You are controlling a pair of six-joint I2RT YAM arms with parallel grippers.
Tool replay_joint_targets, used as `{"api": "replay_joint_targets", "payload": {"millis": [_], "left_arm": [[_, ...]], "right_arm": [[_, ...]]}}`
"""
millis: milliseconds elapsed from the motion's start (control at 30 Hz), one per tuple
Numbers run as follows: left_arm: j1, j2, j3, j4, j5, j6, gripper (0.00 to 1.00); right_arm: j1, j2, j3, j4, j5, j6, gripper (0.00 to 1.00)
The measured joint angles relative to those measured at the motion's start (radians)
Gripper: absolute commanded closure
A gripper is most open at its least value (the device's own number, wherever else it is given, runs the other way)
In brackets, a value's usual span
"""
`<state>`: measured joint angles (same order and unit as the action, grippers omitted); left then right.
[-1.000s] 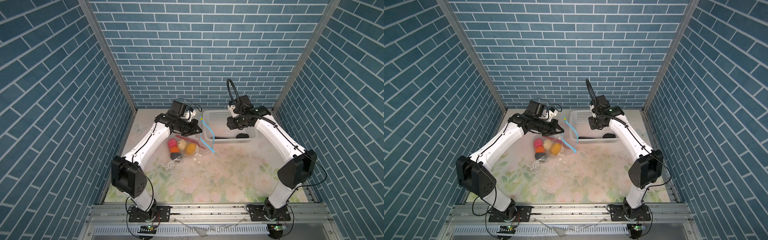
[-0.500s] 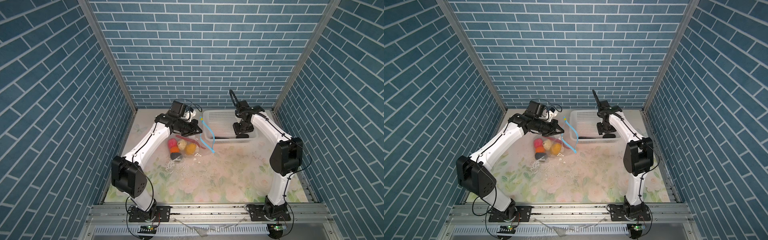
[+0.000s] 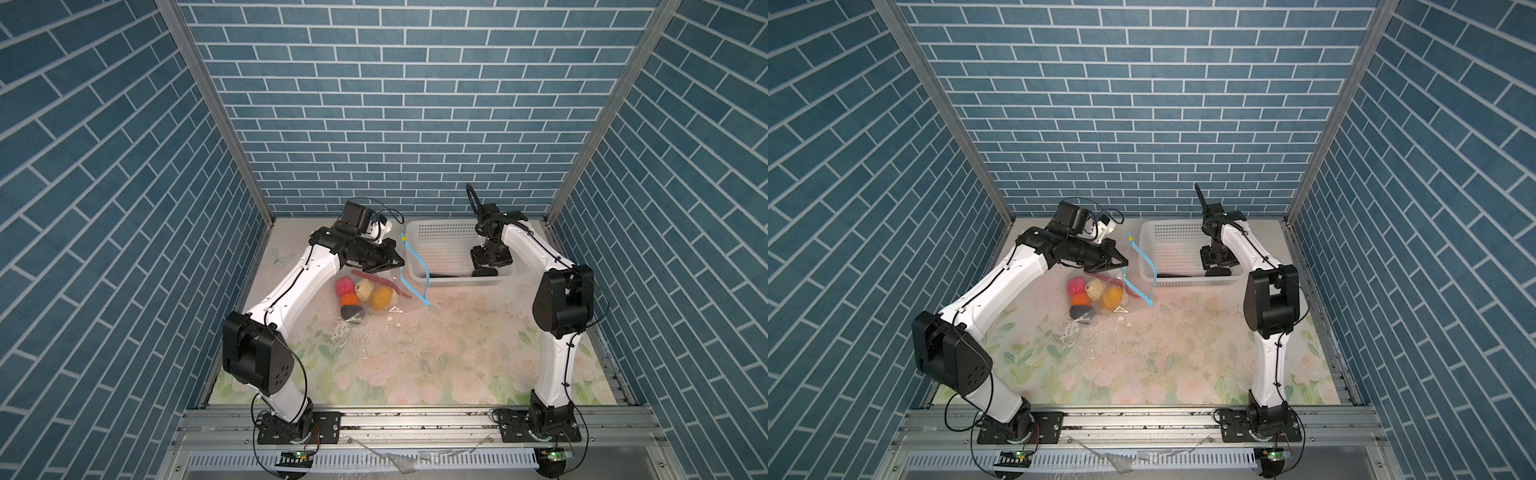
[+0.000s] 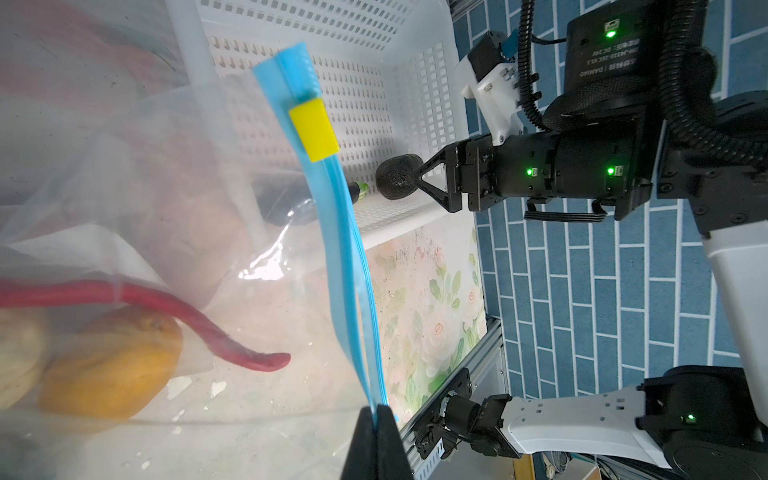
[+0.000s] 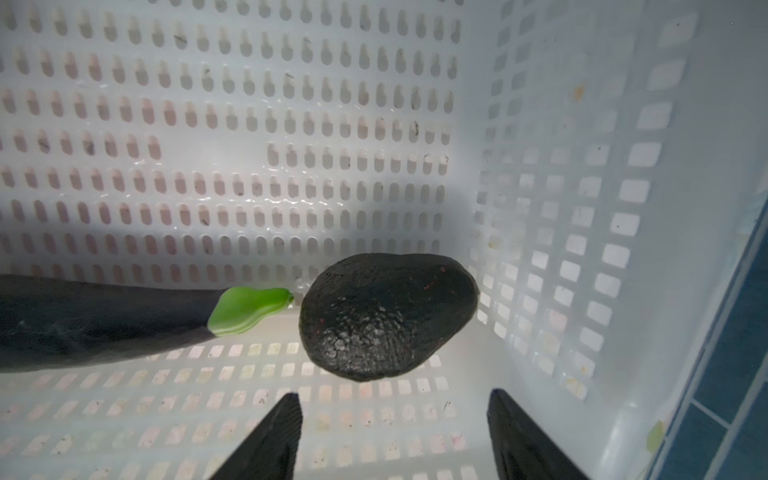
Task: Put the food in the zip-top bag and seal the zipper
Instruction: 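Move the right gripper over the dark avocado in the basket, then lower the right gripper and close it on the dark avocado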
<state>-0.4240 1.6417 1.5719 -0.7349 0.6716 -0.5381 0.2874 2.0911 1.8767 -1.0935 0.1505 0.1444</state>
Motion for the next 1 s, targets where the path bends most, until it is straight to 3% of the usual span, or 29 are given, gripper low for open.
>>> {"api": "replay_joint_targets", "payload": {"millis": [433,700,1000], "left_arm": [[0.007,0.000,0.000,0.000,0.003,0.004,1.00],[0.007,0.000,0.000,0.000,0.003,0.004,1.00],[0.007,0.000,0.000,0.000,0.003,0.004,1.00]], "right_arm": [[-0.013,0.072,0.009,-0.004,-0.048,0.023,0.11],[-0.013,0.166,0.028,0.004,-0.117,0.061,0.17],[-0.013,0.174,0.045,0.042,-0.183,0.089,0.27]]}}
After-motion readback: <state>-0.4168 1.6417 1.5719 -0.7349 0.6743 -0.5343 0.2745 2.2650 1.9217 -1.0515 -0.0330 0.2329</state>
